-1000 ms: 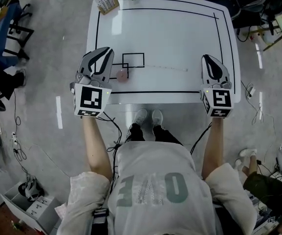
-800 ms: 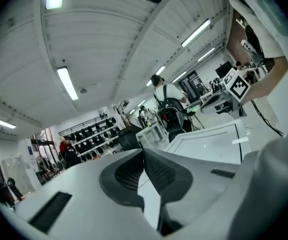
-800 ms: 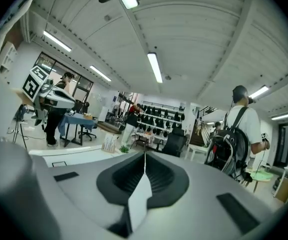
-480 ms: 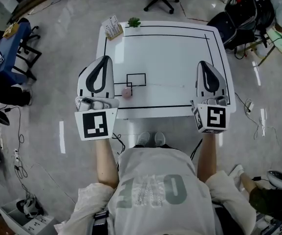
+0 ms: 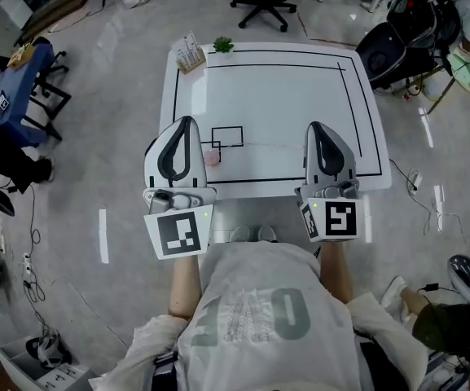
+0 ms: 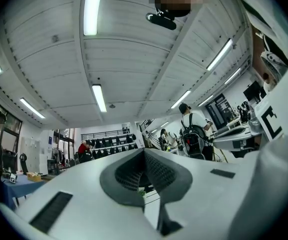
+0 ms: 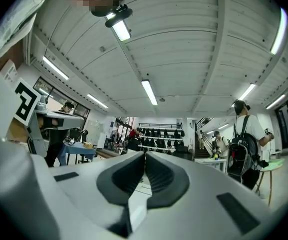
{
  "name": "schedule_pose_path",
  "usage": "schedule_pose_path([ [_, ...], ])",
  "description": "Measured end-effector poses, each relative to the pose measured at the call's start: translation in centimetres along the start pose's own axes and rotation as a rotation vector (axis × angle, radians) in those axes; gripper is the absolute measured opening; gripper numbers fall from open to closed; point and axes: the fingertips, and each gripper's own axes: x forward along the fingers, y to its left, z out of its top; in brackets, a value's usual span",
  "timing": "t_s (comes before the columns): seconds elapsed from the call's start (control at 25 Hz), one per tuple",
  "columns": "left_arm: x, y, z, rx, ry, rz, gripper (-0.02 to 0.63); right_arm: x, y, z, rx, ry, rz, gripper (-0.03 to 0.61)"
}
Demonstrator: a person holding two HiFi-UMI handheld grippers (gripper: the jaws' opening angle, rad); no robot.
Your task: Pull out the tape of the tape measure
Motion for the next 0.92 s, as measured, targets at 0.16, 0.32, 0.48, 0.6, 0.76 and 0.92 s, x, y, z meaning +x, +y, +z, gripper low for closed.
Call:
schedule_pose_path([
  [0.16,0.0,0.1,0.0,-0.005,0.003,0.007,0.026,0.1,0.4,0.0,-0.001,0.005,0.019,0.034],
  [0.32,0.0,1.1,0.0,-0.009,0.001,0.019,0.026,0.5,0.7,0.5,-0.011,-0.002,0.024,0.034],
  [0.48,-0.1,1.7,0.0,-0.016,-0.002,0.031,0.026,0.7,1.0,0.5,-0.02,0.0,0.025,0.034],
  [0.6,-0.1,1.9,0.0,-0.015,-0.005,0.037,0.026,0.7,1.0,0.3,-0.024,0.007,0.025,0.032],
  [0.76,0.1,1.8,-0.1,-0.014,-0.007,0.038,0.026,0.7,0.8,0.1,-0.024,0.008,0.026,0.032],
  [0.92,0.0,1.3,0.0,-0.015,-0.005,0.035,0.026,0.3,0.5,0.1,-0.026,0.006,0.026,0.032],
])
